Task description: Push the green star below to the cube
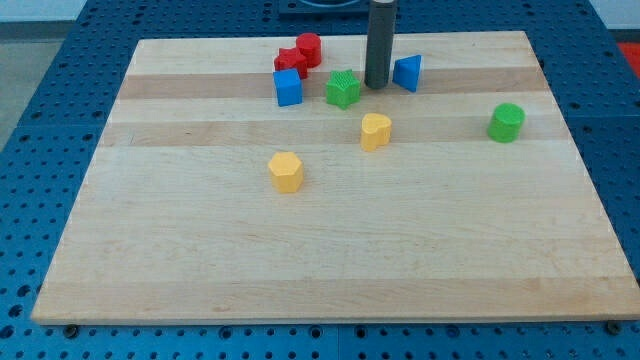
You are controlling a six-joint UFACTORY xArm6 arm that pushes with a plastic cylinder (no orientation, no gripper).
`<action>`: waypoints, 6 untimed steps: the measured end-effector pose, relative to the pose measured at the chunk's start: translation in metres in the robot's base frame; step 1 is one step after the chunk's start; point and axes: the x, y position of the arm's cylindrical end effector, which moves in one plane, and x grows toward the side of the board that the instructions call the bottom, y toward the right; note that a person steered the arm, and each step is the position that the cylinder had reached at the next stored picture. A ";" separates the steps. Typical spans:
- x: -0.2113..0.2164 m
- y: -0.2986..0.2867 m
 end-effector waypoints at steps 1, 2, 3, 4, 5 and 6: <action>-0.002 -0.013; 0.000 -0.030; 0.011 -0.046; 0.025 -0.053; 0.042 -0.058; 0.062 -0.064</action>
